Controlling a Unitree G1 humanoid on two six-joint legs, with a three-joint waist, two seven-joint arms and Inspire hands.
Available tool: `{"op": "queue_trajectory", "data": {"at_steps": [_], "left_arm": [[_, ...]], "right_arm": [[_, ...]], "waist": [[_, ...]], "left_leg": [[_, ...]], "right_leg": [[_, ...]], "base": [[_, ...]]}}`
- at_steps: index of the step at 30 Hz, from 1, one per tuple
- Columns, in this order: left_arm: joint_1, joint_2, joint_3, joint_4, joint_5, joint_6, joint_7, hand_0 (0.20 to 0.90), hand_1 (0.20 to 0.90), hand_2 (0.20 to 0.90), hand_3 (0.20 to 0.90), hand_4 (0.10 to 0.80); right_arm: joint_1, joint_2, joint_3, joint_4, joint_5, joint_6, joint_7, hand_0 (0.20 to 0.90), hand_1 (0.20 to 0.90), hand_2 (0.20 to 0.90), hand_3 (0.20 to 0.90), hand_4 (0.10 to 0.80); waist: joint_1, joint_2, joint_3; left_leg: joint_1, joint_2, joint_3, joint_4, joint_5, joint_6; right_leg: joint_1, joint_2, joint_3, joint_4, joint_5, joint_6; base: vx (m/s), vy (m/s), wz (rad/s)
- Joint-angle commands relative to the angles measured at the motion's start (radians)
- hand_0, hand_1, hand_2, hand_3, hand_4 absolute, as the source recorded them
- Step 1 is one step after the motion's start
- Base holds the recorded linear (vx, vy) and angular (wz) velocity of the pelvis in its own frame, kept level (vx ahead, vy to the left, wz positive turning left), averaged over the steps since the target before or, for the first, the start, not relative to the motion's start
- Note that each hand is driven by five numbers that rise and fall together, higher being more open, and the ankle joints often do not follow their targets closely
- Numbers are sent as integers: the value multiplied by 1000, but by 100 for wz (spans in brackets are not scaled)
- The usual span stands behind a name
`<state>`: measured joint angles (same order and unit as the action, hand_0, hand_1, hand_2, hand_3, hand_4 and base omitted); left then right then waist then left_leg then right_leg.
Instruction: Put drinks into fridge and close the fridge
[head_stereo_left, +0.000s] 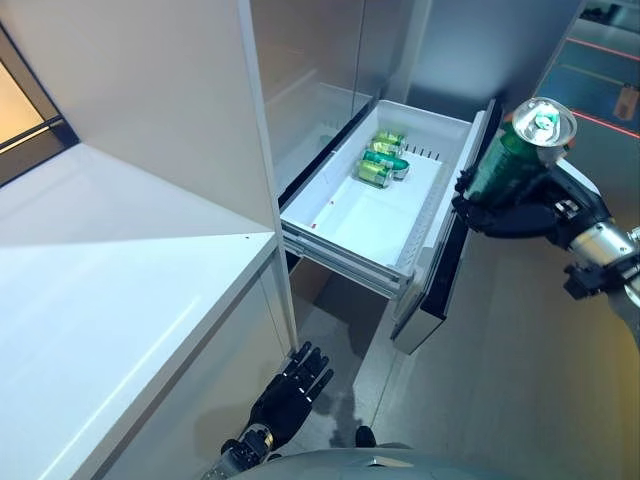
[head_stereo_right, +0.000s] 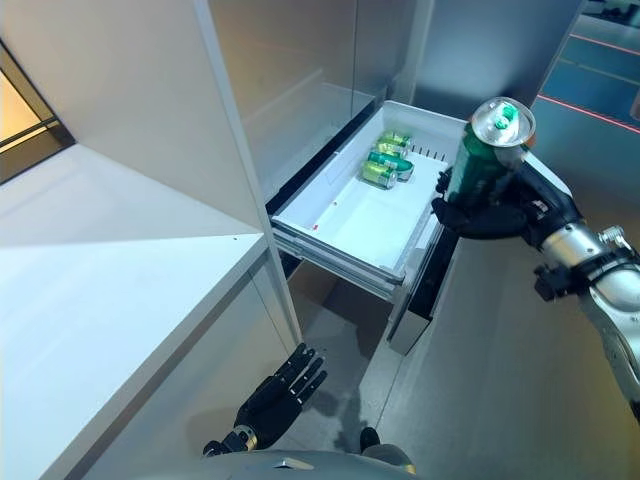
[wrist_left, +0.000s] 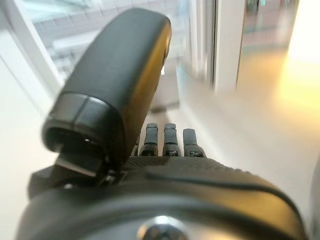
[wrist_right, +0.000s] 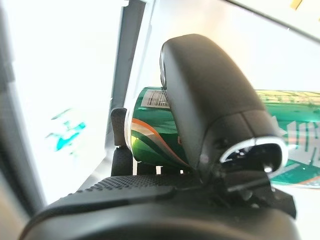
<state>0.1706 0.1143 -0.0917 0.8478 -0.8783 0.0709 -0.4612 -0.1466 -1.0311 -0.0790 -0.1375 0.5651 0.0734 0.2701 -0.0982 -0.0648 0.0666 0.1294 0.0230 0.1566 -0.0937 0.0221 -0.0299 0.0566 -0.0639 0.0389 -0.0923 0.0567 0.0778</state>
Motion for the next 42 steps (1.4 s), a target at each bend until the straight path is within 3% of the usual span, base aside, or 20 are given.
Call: {"op": "queue_trajectory", "data": {"at_steps": [1, 10, 15, 25, 29, 42], "left_arm": [[8, 122, -22, 117, 182, -125, 80, 900, 900, 900, 900, 800], [13, 156, -15, 227, 351, -146, 188, 900, 900, 900, 900, 800], [16, 196, 6, 270, 413, -100, 251, 900, 900, 900, 900, 800], [18, 242, 5, 271, 472, -91, 245, 900, 900, 900, 900, 800], [5, 270, 10, 250, 471, -89, 244, 900, 900, 900, 900, 800], [-24, 314, 3, 185, 410, -157, 275, 900, 900, 900, 900, 800]], "right_arm": [[-354, -62, -46, 75, 9, -77, -17, 300, 300, 300, 200, 100], [-597, -75, 157, 282, -95, -27, 51, 300, 300, 300, 200, 100], [-722, -70, 298, 466, -190, 43, 56, 300, 300, 300, 200, 100], [-842, -39, 485, 822, -306, 121, 90, 300, 300, 300, 200, 100], [-888, -26, 544, 922, -368, 109, 97, 300, 300, 300, 200, 100], [-1043, -4, 665, 1092, -463, 101, 30, 300, 300, 300, 200, 100]], "waist": [[72, -64, -43], [126, -97, -35], [165, -105, -15], [230, -114, 38], [252, -118, 74], [307, -79, 232]], "left_leg": [[-24, -53, -76, 6, -91, 37], [-30, -50, -104, 6, -90, 36], [-32, -48, -120, 6, -86, 35], [-59, -44, -154, 6, -74, 35], [-87, -42, -167, 8, -65, 38], [-217, -49, -215, 10, -18, 33]], "right_leg": [[-1, 65, -78, 5, -20, 24], [12, 63, -109, 5, -26, 25], [20, 58, -130, 5, -27, 25], [9, 60, -150, 5, -23, 20], [-11, 61, -152, 5, -15, 17], [-115, 59, -180, 15, 6, 6]], "base": [[67, -6, 5], [77, -27, 10], [82, -19, 17], [45, -52, 12], [-11, -82, 7], [-93, -34, 9]]}}
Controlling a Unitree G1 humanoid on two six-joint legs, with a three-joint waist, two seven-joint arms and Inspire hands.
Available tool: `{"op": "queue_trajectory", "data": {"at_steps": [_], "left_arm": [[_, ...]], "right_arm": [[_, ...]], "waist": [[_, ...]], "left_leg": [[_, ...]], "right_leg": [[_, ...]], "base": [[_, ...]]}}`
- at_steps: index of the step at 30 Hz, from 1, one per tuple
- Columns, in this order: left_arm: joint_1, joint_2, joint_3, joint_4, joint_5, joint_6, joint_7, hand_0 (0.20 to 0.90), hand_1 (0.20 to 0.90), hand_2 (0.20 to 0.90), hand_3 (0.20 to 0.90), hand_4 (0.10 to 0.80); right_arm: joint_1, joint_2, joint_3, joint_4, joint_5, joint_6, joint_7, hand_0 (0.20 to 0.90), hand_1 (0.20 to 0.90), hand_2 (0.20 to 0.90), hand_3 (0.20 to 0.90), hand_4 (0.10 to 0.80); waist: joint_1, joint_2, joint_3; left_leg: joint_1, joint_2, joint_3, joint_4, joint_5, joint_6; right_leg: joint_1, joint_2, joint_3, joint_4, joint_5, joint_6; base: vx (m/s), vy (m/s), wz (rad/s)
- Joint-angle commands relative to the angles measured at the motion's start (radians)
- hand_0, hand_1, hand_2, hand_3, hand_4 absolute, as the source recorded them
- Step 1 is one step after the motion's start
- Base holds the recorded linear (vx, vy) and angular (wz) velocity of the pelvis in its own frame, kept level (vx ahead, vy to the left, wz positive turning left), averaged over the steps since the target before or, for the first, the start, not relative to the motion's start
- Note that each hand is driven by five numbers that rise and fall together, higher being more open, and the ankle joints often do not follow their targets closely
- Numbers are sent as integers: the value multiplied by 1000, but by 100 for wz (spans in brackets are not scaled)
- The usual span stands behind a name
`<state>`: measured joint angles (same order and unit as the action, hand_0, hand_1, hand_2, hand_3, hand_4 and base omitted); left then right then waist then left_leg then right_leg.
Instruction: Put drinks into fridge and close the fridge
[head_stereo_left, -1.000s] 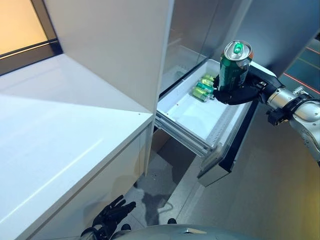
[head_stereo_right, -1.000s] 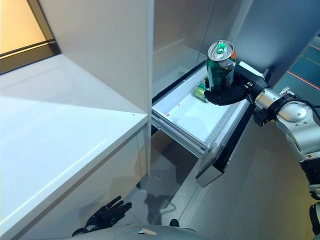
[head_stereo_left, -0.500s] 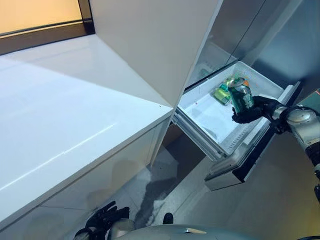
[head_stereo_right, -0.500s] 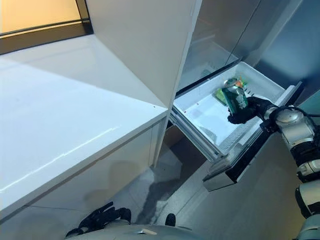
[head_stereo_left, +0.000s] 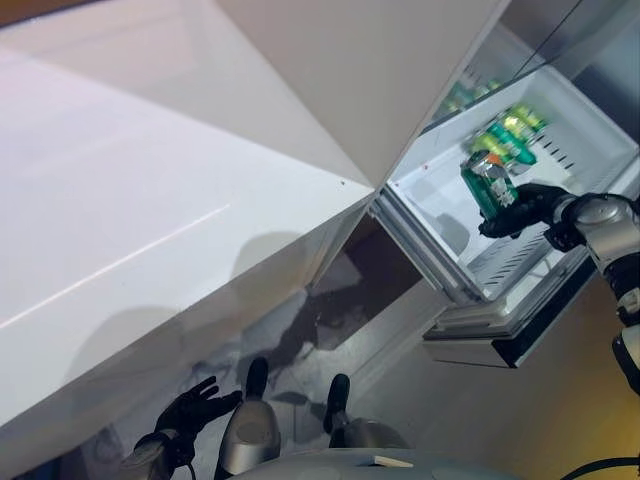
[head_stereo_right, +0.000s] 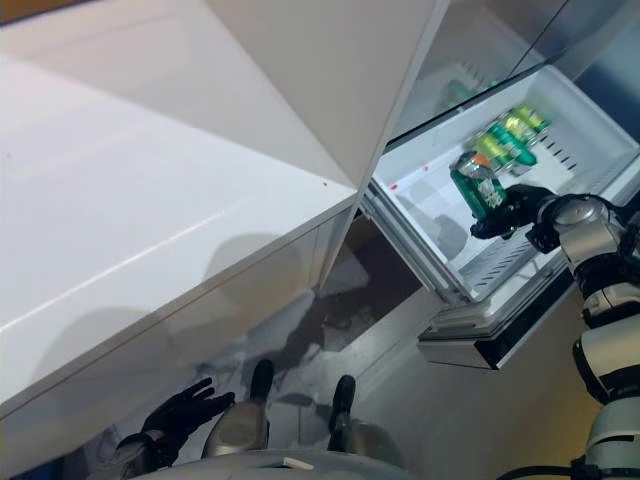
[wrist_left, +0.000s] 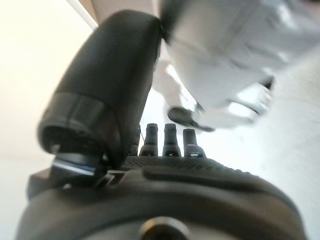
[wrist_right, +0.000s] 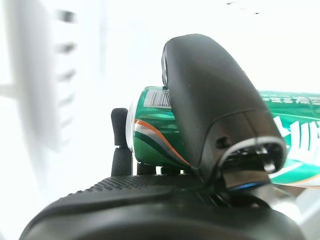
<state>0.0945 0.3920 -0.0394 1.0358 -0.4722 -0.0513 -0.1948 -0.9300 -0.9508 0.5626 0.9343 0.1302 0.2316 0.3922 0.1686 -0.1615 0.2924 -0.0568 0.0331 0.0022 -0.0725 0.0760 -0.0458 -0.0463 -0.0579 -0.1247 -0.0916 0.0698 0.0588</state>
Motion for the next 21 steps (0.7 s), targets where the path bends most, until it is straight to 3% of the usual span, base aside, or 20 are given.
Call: {"op": "queue_trajectory", "data": {"at_steps": [1, 8, 12, 21], "left_arm": [[53, 38, -48, -6, 0, -40, 13, 900, 900, 900, 900, 800], [45, 49, -45, -25, 0, -69, 9, 900, 900, 900, 900, 800], [37, 48, -48, -30, -2, -72, 10, 900, 900, 900, 900, 800], [13, 59, -92, -126, -28, 19, 70, 900, 900, 900, 900, 800]], "right_arm": [[-263, -84, 29, 26, -32, -57, -93, 300, 300, 300, 200, 100], [-308, -72, 79, 99, -120, -51, -74, 300, 300, 300, 200, 100], [-319, -57, 93, 139, -177, 3, -28, 300, 300, 300, 200, 100], [-342, -23, 100, 286, -284, 153, 147, 300, 300, 300, 200, 100]], "waist": [[43, 22, 13], [64, 48, 53], [72, 58, 69], [89, 68, 82]], "left_leg": [[-39, -61, -64, -11, -69, 49], [-94, -74, -76, -8, -48, 43], [-112, -79, -78, -5, -43, 42], [-129, -84, -86, -2, -36, 42]], "right_leg": [[-18, 52, -19, 15, -6, 24], [-64, 40, -49, 27, -8, 17], [-82, 34, -60, 36, -9, 15], [-94, 30, -75, 43, -10, 12]], "base": [[-56, 7, 21], [-24, 13, 18], [-8, 17, 9], [10, -7, 4]]}}
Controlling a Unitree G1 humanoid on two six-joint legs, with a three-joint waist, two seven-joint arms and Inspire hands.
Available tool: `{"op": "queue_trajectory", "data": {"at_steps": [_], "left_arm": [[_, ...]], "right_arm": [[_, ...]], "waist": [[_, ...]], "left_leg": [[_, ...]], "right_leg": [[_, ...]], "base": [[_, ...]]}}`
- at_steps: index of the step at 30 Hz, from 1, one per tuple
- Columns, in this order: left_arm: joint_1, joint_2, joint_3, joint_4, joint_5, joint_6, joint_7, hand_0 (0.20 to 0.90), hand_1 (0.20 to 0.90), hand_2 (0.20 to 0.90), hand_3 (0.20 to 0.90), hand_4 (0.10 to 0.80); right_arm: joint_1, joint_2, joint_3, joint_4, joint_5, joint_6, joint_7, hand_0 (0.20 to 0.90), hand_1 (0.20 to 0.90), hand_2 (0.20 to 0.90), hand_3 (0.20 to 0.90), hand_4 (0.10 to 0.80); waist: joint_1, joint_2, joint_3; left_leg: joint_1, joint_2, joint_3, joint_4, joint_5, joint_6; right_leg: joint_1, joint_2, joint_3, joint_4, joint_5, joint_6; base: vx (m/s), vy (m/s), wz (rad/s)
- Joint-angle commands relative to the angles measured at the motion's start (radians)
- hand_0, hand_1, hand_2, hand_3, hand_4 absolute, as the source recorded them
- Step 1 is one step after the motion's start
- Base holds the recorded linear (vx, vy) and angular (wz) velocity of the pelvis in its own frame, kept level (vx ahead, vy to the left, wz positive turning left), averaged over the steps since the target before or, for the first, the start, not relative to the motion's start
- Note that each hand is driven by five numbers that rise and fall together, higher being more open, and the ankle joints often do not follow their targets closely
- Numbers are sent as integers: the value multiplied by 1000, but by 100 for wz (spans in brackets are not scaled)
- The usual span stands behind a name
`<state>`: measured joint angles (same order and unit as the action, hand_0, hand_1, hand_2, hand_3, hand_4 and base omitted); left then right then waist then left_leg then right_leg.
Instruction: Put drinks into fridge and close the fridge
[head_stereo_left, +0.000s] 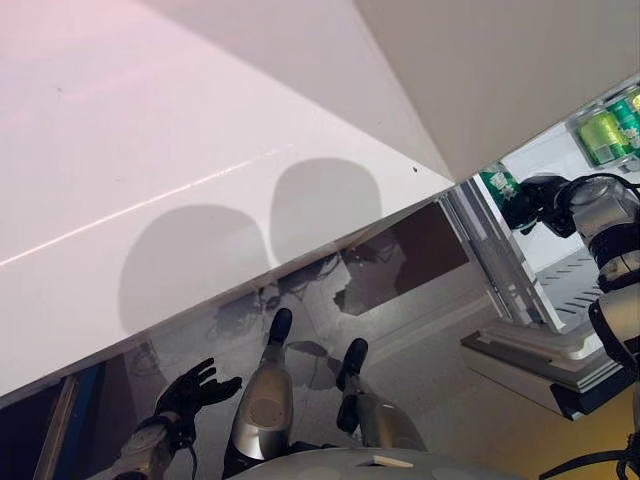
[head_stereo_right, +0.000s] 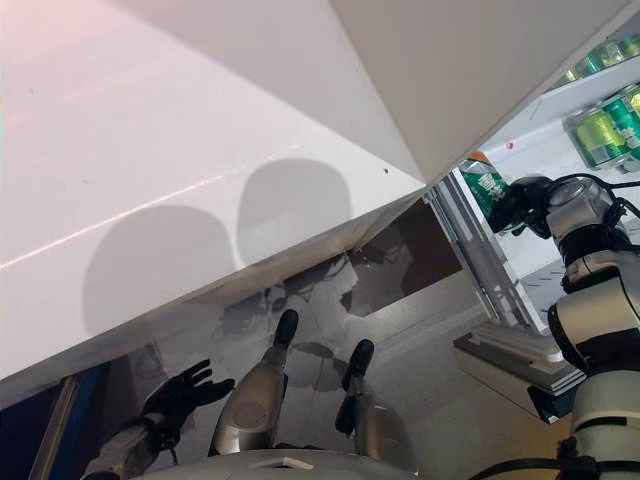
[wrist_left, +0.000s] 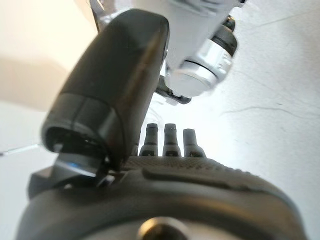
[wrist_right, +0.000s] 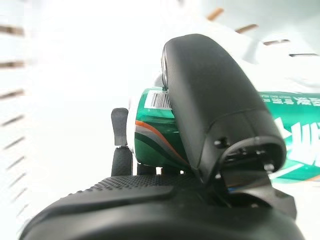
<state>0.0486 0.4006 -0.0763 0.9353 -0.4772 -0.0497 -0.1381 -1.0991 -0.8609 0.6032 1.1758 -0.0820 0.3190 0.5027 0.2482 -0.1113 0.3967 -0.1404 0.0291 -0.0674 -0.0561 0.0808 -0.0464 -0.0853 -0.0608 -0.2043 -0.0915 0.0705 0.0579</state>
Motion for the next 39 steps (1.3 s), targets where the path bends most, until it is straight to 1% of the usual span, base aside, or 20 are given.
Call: {"op": "queue_trajectory", "data": {"at_steps": [1, 3, 4, 9, 15, 18, 20, 24, 25, 26, 27, 28, 29, 39], "left_arm": [[58, 52, -57, -28, -23, 19, 11, 900, 900, 900, 900, 800], [58, 53, -58, -33, -23, 20, 10, 900, 900, 900, 900, 800], [60, 57, -57, -43, -20, 23, 9, 900, 900, 900, 900, 800], [60, 65, -61, -64, -15, 39, 6, 900, 900, 900, 900, 800], [64, 73, -58, -75, -4, 47, -5, 900, 900, 900, 900, 800], [78, 80, -51, -143, 0, 111, 14, 900, 900, 900, 900, 800], [63, 96, -32, -152, 11, 154, 9, 900, 900, 900, 900, 800], [39, 106, -17, -137, 5, 180, 5, 900, 900, 900, 900, 800], [22, 108, -14, -121, -6, 188, 4, 900, 900, 900, 900, 800], [15, 108, -12, -114, -9, 188, 3, 900, 900, 900, 900, 800], [5, 110, -15, -108, -18, 192, 3, 900, 900, 900, 900, 800], [-4, 111, -16, -100, -23, 192, 2, 900, 900, 900, 900, 800], [-9, 111, -17, -94, -27, 191, 0, 900, 900, 900, 900, 800], [-66, 100, -33, -42, -57, 189, 14, 900, 900, 900, 900, 800]], "right_arm": [[-169, -111, 56, 54, -77, 77, 45, 300, 300, 300, 200, 100], [-162, -109, 50, 65, -86, 96, 63, 300, 300, 300, 200, 100], [-151, -106, 39, 78, -102, 116, 96, 300, 300, 300, 200, 100], [-126, -104, 12, 122, -128, 151, 123, 300, 300, 300, 200, 100], [-97, -106, -9, 146, -165, 160, 182, 300, 300, 300, 200, 100], [-59, -94, -32, 131, -181, 171, 186, 300, 300, 300, 200, 100], [-49, -96, -55, 132, -215, 168, 213, 300, 300, 300, 200, 100], [-69, -119, -51, 131, -239, 149, 254, 300, 300, 300, 200, 100], [-70, -124, -49, 122, -245, 145, 263, 422, 422, 422, 343, 243], [-69, -124, -48, 118, -245, 146, 261, 422, 422, 422, 343, 243], [-72, -125, -43, 115, -243, 143, 257, 547, 547, 547, 488, 388], [-74, -124, -38, 111, -238, 144, 251, 691, 691, 691, 656, 556], [-75, -123, -35, 107, -236, 145, 247, 900, 900, 900, 900, 800], [-86, -106, -15, 82, -215, 162, 215, 900, 900, 900, 900, 800]], "waist": [[11, 20, -21], [12, 22, -20], [15, 23, -19], [22, 28, -18], [28, 31, -17], [28, 31, -25], [28, 24, -36], [18, 19, -42], [8, 18, -44], [4, 19, -43], [0, 19, -41], [-4, 20, -40], [-7, 21, -38], [-28, 22, -33]], "left_leg": [[-47, -80, -17, -18, -40, 42], [-48, -80, -17, -18, -40, 43], [-49, -80, -18, -19, -39, 43], [-49, -83, -17, -17, -39, 44], [-49, -84, -21, -16, -36, 44], [-43, -84, -20, -17, -35, 42], [-40, -80, -16, -14, -39, 44], [-38, -72, -4, -12, -40, 43], [-37, -70, -1, -13, -40, 44], [-36, -71, 0, -13, -40, 45], [-37, -71, 2, -14, -39, 46], [-37, -71, 4, -14, -39, 46], [-37, -71, 6, -14, -38, 47], [-33, -68, 21, -13, -39, 46]], "right_leg": [[-57, 32, 4, 45, -10, 13], [-58, 31, 2, 46, -10, 13], [-57, 31, -1, 45, -11, 13], [-56, 29, -8, 47, -12, 13], [-54, 29, -11, 46, -9, 15], [-49, 27, -11, 46, -8, 16], [-48, 26, -15, 47, -11, 14], [-53, 26, -14, 54, -9, 13], [-56, 28, -6, 56, -8, 12], [-58, 29, -3, 56, -7, 11], [-60, 30, 1, 57, -6, 11], [-61, 30, 4, 57, -5, 10], [-63, 30, 6, 58, -5, 10], [-66, 26, 19, 62, -5, 10]], "base": [[-1, 17, 7], [-6, 5, 6], [0, 0, 0], [0, 0, 0], [0, -1, 1], [29, 7, 0], [53, -31, 0], [8, 1, 0], [-13, 48, 2], [-19, 61, 1], [-30, 49, 1], [-36, 47, 0], [-37, 38, -1], [-7, 7, -1]]}}
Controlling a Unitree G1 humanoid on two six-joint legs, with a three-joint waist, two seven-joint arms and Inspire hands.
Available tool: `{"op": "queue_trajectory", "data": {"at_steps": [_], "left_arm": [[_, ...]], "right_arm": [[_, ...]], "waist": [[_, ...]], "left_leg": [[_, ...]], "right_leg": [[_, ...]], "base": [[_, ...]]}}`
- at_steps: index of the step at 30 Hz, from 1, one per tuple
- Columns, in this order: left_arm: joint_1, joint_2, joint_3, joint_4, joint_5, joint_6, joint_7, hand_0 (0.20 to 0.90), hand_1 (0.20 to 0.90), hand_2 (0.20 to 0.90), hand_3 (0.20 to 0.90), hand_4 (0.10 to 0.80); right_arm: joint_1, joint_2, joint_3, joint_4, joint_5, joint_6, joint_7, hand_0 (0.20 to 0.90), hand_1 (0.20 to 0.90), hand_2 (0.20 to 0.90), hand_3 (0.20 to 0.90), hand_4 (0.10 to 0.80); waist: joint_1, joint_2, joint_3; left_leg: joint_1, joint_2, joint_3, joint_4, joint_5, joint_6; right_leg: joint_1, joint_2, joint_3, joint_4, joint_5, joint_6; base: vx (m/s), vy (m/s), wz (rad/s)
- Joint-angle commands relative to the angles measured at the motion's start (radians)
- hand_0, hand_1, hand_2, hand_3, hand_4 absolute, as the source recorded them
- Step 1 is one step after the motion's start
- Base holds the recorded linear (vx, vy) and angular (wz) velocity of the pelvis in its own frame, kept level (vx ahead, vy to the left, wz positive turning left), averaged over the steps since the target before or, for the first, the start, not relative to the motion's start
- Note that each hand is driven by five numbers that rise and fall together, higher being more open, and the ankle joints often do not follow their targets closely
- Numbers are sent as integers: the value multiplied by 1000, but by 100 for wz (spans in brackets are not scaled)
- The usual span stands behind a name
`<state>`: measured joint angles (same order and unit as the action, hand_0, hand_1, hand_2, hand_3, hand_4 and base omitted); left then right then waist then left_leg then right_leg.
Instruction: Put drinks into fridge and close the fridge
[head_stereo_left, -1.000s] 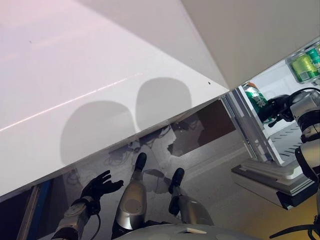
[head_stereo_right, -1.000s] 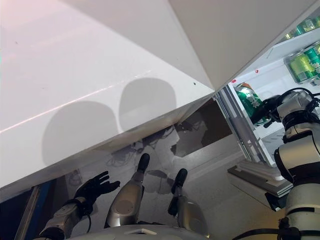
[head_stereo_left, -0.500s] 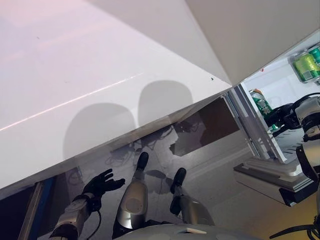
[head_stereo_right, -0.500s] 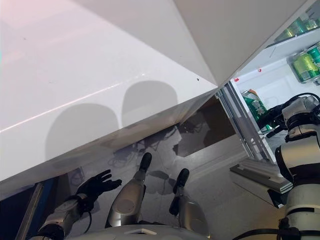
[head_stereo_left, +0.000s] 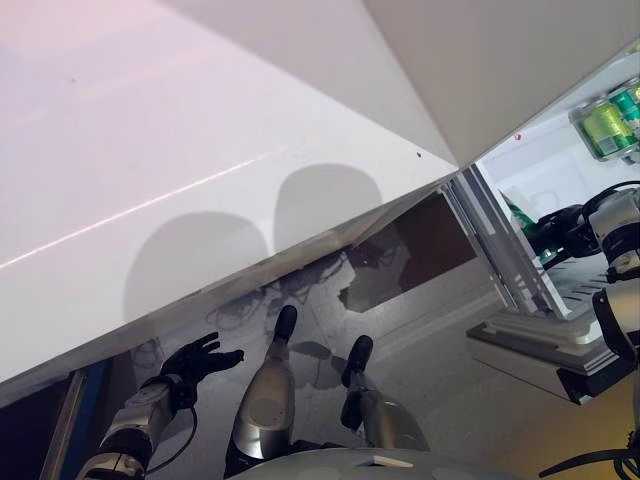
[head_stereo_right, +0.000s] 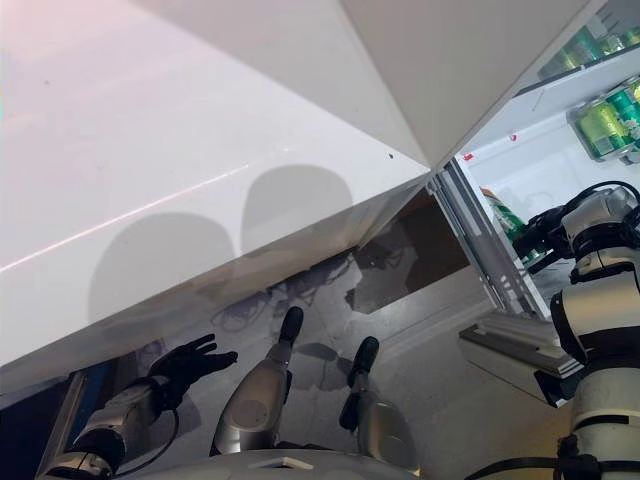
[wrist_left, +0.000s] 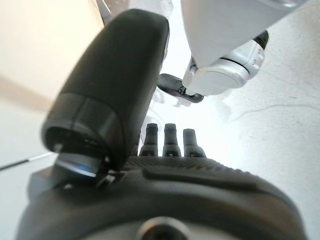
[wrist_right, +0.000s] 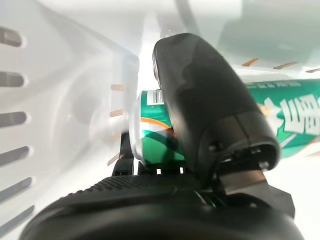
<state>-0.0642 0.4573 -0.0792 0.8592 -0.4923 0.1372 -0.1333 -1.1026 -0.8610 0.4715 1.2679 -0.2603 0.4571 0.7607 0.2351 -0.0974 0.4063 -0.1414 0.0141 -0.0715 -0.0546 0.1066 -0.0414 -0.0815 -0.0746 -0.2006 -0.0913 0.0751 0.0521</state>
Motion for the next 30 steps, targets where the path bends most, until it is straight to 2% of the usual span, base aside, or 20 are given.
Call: {"op": "queue_trajectory", "data": {"at_steps": [1, 12, 16, 20, 22, 23, 25, 30], "left_arm": [[43, 42, -32, 38, -41, 3, 10, 900, 900, 900, 900, 800], [26, 28, -42, 89, -14, 3, 3, 900, 900, 900, 900, 800], [35, 22, -46, 112, 21, 0, -14, 900, 900, 900, 900, 800], [48, 25, -60, 143, 50, -10, -31, 900, 900, 900, 900, 800], [53, 27, -62, 157, 59, -14, -39, 900, 900, 900, 900, 800], [54, 27, -63, 158, 58, -13, -38, 900, 900, 900, 900, 800], [63, 23, -69, 171, 54, -14, -41, 900, 900, 900, 900, 800], [88, 3, -58, 187, 51, -10, -52, 900, 900, 900, 900, 800]], "right_arm": [[-83, -105, 116, -10, -35, 24, -48, 900, 900, 900, 900, 800], [-91, -118, 113, -9, 16, -12, -138, 900, 900, 900, 900, 800], [-81, -147, 108, -14, 19, -59, -179, 900, 900, 900, 900, 800], [-66, -188, 98, -57, 90, -148, -259, 900, 900, 900, 900, 800], [-55, -215, 92, -94, 142, -198, -303, 900, 900, 900, 900, 800], [-53, -220, 90, -106, 147, -194, -304, 900, 900, 900, 900, 800], [-29, -257, 63, -199, 213, -230, -408, 900, 900, 900, 900, 800], [58, -345, -39, -484, 323, -223, -599, 900, 900, 900, 900, 800]], "waist": [[-17, 8, -44], [-30, 9, -78], [-38, 9, -100], [-59, -1, -144], [-75, -7, -166], [-78, -7, -170], [-102, -8, -196], [-162, 6, -247]], "left_leg": [[-31, -53, 26, -15, -65, 40], [0, -50, 39, -21, -72, 40], [18, -50, 44, -25, -77, 41], [51, -47, 56, -31, -86, 41], [66, -45, 63, -33, -92, 41], [69, -45, 64, -33, -93, 41], [88, -44, 73, -33, -101, 42], [120, -42, 99, -33, -119, 43]], "right_leg": [[-69, 40, 16, 62, -10, 16], [-44, 36, 17, 56, -14, 20], [-27, 33, 14, 50, -14, 22], [-2, 30, 21, 39, -14, 29], [8, 30, 28, 34, -14, 32], [11, 31, 29, 33, -14, 33], [25, 31, 40, 27, -15, 36], [43, 31, 67, 22, -21, 42]], "base": [[0, 0, 0], [2, 5, -1], [0, 0, 0], [51, -8, -1], [41, -8, -6], [34, -3, -12], [38, 14, -15], [21, 47, -15]]}}
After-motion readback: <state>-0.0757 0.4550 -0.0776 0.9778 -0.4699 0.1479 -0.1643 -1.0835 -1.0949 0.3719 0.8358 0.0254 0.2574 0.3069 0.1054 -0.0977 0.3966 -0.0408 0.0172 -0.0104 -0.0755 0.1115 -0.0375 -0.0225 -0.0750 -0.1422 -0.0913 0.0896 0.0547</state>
